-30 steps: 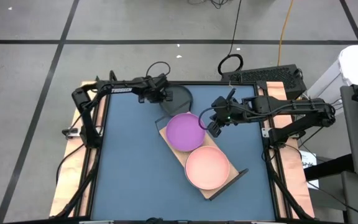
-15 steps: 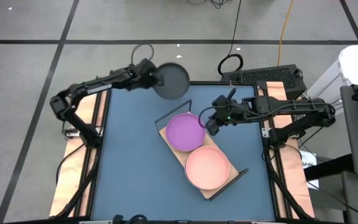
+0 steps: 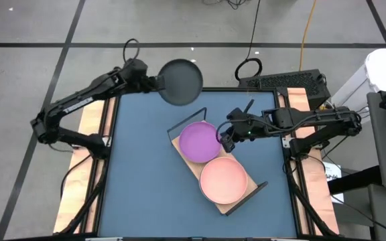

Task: Place and stack plates onto a shelf
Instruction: Stack the black plate on top of the purple plate on the shelf

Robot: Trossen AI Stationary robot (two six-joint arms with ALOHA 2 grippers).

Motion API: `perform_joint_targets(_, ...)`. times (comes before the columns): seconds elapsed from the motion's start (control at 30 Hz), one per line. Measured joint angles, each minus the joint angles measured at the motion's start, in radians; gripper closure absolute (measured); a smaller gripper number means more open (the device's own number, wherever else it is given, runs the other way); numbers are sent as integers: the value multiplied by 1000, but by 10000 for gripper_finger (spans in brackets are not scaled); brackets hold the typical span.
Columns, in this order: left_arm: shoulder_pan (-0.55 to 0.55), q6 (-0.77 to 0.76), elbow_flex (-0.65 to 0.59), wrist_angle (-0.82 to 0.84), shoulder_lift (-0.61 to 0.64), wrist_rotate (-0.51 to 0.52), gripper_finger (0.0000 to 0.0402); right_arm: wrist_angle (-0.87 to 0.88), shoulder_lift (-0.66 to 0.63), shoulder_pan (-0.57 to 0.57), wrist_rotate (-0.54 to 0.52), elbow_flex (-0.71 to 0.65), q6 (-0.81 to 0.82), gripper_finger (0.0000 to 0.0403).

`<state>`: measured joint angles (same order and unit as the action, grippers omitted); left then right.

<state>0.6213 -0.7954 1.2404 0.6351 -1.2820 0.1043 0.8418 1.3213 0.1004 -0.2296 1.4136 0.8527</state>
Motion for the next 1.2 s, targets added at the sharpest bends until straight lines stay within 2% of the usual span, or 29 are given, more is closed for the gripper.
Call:
perform_joint_targets(0.23,-82,37,0,81,108,-18,390,-24,0,37,34,0,-8,403)
perform_joint_targets(0.33,-135,19,0,107,149,-20,390,-25,0,49,79,0,-9,403)
perform_joint_targets(0.5,-240,-41,0,141,196,-21,390,-23,0,52,76,0,-12,403)
perform_joint_targets(0.83,-491,-269,2,180,198,-29,390,-9,-34,59,77,0,-111,403)
perform_joint_targets(1.2,-666,-578,1,202,131,-19,390,57,-177,44,64,0,-378,403)
